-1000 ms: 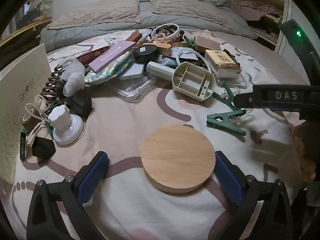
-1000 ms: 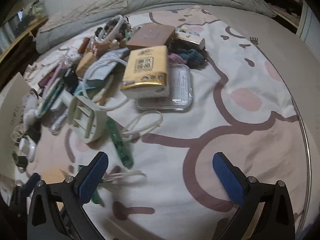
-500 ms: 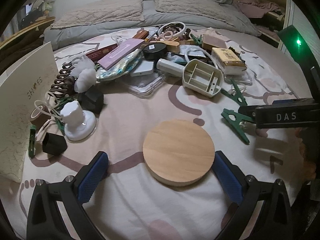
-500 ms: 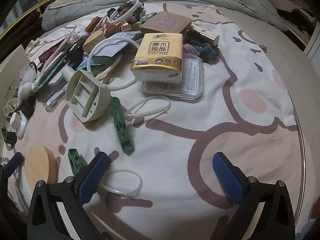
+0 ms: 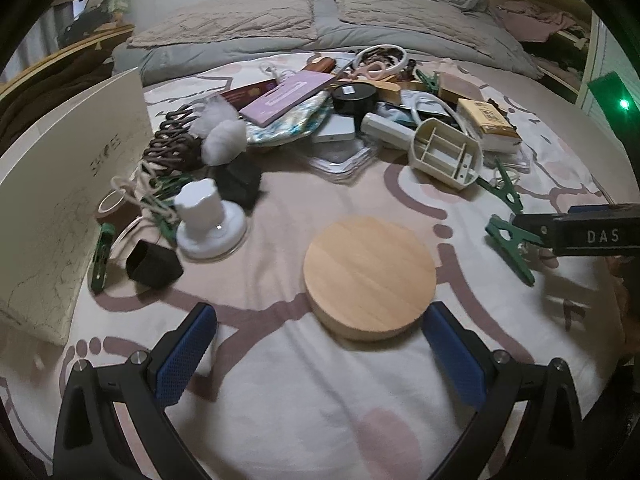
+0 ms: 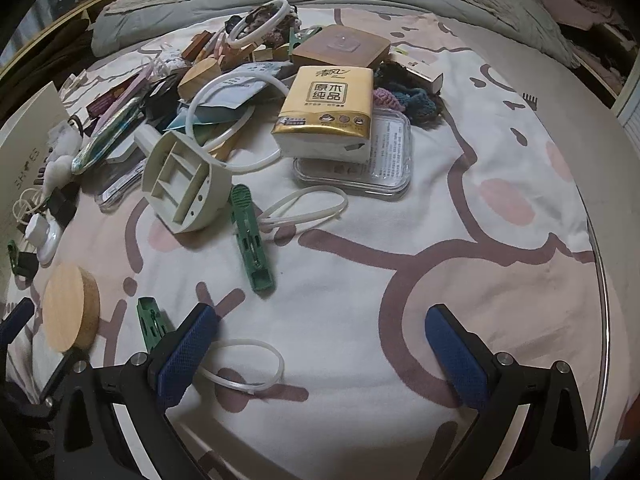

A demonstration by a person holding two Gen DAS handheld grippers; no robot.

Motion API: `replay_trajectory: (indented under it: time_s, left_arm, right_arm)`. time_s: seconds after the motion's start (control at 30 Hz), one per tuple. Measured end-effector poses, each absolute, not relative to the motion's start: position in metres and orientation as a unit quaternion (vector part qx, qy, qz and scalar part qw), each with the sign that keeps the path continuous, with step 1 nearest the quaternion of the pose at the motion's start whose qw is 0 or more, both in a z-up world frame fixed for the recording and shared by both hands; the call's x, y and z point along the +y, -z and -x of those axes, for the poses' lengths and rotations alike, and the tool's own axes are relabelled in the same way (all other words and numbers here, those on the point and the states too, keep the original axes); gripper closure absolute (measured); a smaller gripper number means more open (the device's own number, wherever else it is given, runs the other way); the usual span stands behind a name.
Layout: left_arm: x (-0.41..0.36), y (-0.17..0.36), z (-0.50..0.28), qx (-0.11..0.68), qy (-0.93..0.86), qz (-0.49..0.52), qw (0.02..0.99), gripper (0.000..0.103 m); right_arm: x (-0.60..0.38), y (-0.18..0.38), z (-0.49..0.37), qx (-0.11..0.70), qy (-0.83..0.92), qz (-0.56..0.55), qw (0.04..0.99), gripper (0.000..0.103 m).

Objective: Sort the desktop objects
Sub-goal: 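Lower the left tool to the round wooden lid and close on it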

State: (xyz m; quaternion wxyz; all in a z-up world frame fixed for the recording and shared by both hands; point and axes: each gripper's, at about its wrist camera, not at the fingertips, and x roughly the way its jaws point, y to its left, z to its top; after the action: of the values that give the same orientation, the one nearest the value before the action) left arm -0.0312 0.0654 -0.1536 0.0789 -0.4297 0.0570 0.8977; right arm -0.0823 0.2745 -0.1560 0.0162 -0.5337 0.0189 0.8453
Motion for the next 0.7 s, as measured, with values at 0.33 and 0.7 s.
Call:
replay_trajectory:
  time_s: [0.33, 0.7]
  left_arm:
    - [0.037, 0.156, 0.031, 0.042, -0.898, 0.437, 0.033, 0.0]
    - [0.022, 0.149, 0.033, 0.017, -0.9, 0.434, 0.019, 0.0]
  right_arm:
    - [0.263, 0.153, 0.079, 0.004, -0.848, 0.53, 0.003, 0.0]
    - [0.25, 0.144, 0.071, -0.006, -0.856, 0.516, -0.03, 0.0]
